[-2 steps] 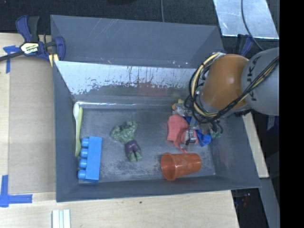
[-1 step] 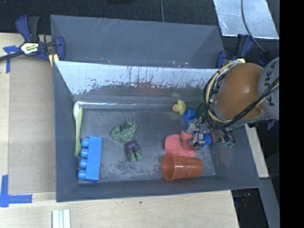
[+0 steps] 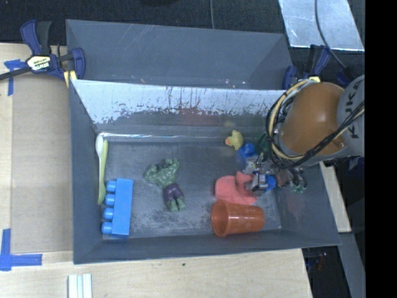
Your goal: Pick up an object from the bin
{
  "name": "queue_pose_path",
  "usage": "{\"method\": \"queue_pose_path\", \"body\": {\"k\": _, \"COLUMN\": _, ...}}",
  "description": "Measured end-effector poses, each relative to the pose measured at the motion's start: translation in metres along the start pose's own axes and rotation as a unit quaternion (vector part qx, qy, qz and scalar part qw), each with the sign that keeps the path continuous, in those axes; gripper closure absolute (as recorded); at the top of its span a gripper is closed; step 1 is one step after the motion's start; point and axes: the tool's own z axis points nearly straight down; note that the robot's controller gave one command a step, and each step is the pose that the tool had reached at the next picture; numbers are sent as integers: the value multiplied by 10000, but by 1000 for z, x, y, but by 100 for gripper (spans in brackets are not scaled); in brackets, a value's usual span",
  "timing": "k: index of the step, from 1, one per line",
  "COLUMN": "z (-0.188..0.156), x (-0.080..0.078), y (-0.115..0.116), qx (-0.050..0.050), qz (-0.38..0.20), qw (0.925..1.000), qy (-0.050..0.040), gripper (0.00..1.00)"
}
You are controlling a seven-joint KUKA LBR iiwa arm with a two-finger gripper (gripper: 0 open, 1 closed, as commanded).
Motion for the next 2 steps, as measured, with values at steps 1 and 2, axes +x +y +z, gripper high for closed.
{"method": "queue_pose_path", "body": {"k": 1, "z": -63, "x": 1, "y": 2, "qx": -3, "qz": 43, "qw": 10000, "qy": 17, "gripper": 100}}
{"method": "queue_pose_path", "body": {"k": 2, "z": -123, "x": -3, "y": 6, "qx": -3, "qz": 188, "qw": 9998, "qy": 18, "gripper": 100}}
